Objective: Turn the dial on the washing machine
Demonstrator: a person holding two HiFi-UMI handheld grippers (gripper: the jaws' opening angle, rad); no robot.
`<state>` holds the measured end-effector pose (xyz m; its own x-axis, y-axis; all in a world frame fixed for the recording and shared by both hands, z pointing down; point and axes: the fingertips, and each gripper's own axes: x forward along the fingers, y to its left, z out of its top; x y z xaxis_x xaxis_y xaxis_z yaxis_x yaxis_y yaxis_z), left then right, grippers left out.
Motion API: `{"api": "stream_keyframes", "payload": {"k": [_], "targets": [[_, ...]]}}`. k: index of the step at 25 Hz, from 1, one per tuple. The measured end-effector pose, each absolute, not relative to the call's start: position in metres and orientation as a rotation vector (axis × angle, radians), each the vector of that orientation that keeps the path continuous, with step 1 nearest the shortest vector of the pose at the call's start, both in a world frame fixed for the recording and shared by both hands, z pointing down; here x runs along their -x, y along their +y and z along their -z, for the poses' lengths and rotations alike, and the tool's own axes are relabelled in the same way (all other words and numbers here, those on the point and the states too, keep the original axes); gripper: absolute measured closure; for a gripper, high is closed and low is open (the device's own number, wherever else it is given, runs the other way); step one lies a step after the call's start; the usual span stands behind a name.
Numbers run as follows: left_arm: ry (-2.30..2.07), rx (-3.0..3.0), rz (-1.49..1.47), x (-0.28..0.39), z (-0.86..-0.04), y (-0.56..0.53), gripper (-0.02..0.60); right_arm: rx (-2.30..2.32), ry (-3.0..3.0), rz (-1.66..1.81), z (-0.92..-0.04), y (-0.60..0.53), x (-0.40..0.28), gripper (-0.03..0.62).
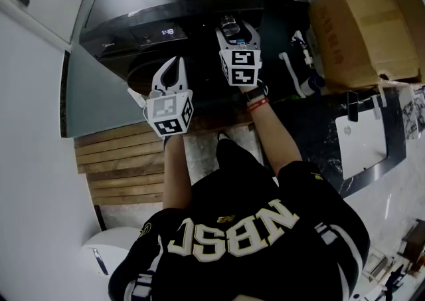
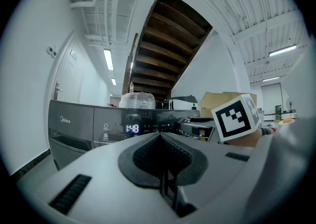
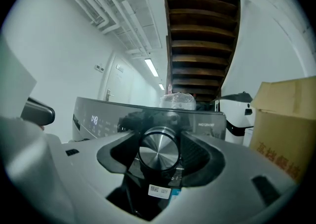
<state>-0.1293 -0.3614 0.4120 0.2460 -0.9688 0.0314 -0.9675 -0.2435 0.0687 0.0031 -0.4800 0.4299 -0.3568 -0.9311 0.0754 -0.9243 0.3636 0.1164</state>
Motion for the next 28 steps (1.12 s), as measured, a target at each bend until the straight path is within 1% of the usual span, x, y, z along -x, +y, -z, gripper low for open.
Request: {"api": "stream_keyframes", "payload": {"k": [7, 11, 13, 17, 19, 28], "targets": [[-1.884, -2.420, 0.035, 0.128, -0.411, -0.360, 0.569, -1.714, -2.488, 0.051, -0.430, -0.480, -0.004, 0.322], [-1.887, -2.419, 0.035, 0.129, -0.410, -0.359, 0.569, -1.737, -2.514, -0.030, -0.431, -0.481, -0.006, 0.322], [-1.890, -2.416, 0.039, 0.130, -0.410, -0.360, 0.569, -1.778, -2.552, -0.150, -0.432, -0.483, -0.008, 0.323], [-1.891, -2.413, 0.053, 0.128, -0.409, -0.360, 0.569, -1.921, -2.675, -0.663, -0.439, -0.486, -0.017, 0.322], [-1.889, -2.415, 0.056, 0.127, -0.408, -0.360, 0.569, -1.945, -2.686, -0.788, -0.437, -0.486, -0.021, 0.322], [-1.884, -2.417, 0.062, 0.127, -0.408, -0.360, 0.569, -1.944, -2.668, -0.762, -0.433, -0.483, -0.022, 0.321]]}}
